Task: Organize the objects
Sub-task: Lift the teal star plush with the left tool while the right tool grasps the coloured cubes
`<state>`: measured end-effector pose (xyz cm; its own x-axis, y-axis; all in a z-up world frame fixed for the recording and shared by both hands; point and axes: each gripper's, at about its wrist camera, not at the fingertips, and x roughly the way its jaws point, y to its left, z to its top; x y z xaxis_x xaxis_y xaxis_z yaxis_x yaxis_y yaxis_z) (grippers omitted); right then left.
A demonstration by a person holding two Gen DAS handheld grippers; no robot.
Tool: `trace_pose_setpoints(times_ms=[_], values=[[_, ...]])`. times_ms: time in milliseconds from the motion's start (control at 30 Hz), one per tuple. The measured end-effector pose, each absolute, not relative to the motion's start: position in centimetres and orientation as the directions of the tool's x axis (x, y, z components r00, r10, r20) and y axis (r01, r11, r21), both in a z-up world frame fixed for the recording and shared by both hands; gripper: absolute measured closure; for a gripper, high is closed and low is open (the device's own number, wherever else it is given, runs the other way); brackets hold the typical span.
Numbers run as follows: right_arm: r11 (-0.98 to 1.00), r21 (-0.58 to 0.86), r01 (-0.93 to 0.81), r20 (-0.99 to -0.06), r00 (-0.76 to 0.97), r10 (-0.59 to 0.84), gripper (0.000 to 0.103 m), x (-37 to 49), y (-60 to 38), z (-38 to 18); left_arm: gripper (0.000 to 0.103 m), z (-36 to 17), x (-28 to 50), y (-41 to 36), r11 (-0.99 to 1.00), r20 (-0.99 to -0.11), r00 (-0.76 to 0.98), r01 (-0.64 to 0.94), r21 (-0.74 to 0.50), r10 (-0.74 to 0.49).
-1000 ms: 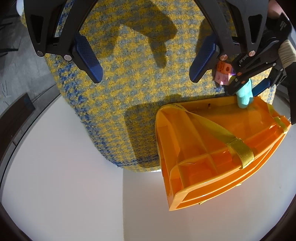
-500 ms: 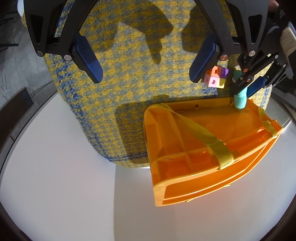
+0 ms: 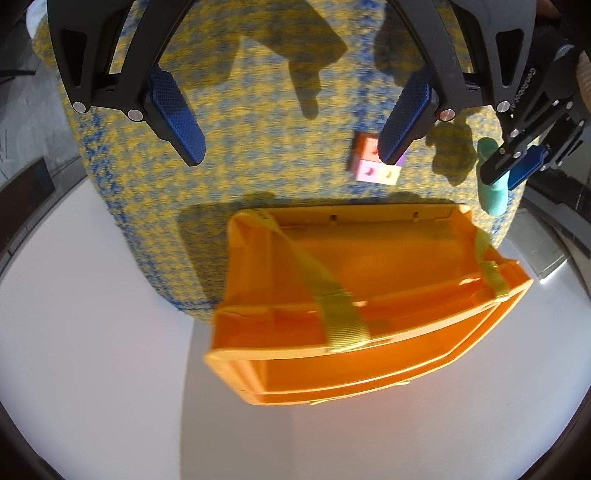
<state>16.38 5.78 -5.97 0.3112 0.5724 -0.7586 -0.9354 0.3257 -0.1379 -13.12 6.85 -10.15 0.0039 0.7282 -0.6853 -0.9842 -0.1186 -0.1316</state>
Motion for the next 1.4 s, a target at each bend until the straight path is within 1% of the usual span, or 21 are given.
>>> trace_pose_setpoints(times_ms=[67, 400, 600, 700, 767, 867, 933, 1067, 1133, 1167, 1200, 1400], values=[[0.316, -0.138, -0.938, -0.758, 0.306, 0.576, 0.008, 15.5, 6.2, -6.3, 0.074, -11.0, -13.0, 7.6, -0.136, -0.687, -0.013, -0.983, -0.126, 0.727], [0.306, -0.139, -0.942, -0.777, 0.295, 0.556, 0.008, 13.0, 8.5, -8.6, 0.074, -12.4, -18.3, 5.7, -0.229, -0.701, -0.061, -0.962, -0.148, 0.71], [0.293, -0.158, -0.943, -0.787, 0.299, 0.539, 0.01, 11.7, 10.1, -10.1, 0.074, -13.5, -19.7, 5.5, -0.262, -0.712, -0.075, -0.952, -0.156, 0.698], [0.29, -0.168, -0.942, -0.794, 0.304, 0.527, 0.016, 11.4, 10.8, -10.8, 0.074, -13.8, -19.8, 5.5, -0.261, -0.715, -0.072, -0.952, -0.158, 0.695], [0.294, -0.177, -0.939, -0.798, 0.312, 0.516, 0.018, 11.3, 11.1, -11.3, 0.074, -13.8, -19.8, 5.5, -0.259, -0.713, -0.073, -0.953, -0.155, 0.697], [0.31, -0.174, -0.935, -0.807, 0.316, 0.499, 0.023, 11.4, 11.4, -12.0, 0.074, -13.8, -19.8, 5.5, -0.255, -0.712, -0.073, -0.955, -0.152, 0.698], [0.316, -0.174, -0.933, -0.813, 0.317, 0.488, 0.031, 11.5, 11.5, -12.5, 0.074, -13.8, -19.8, 5.5, -0.251, -0.713, -0.069, -0.956, -0.153, 0.697], [0.323, -0.166, -0.932, -0.826, 0.31, 0.471, 0.043, 11.6, 11.5, -13.2, 0.074, -13.9, -19.7, 5.5, -0.249, -0.713, -0.07, -0.957, -0.149, 0.698], [0.319, -0.167, -0.933, -0.83, 0.308, 0.464, 0.056, 11.6, 11.5, -13.4, 0.074, -14.0, -19.6, 5.5, -0.248, -0.714, -0.07, -0.958, -0.147, 0.697], [0.317, -0.165, -0.934, -0.833, 0.304, 0.462, 0.058, 11.6, 11.4, -13.5, 0.074, -14.0, -19.6, 5.5, -0.247, -0.714, -0.07, -0.958, -0.147, 0.696], [0.315, -0.164, -0.935, -0.833, 0.302, 0.464, 0.06, 11.6, 11.4, -13.5, 0.074, -14.0, -19.5, 5.4, -0.248, -0.715, -0.071, -0.958, -0.146, 0.696], [0.308, -0.162, -0.938, -0.826, 0.299, 0.478, 0.061, 11.6, 10.8, -13.1, 0.074, -14.0, -19.5, 5.4, -0.247, -0.715, -0.069, -0.958, -0.147, 0.696]])
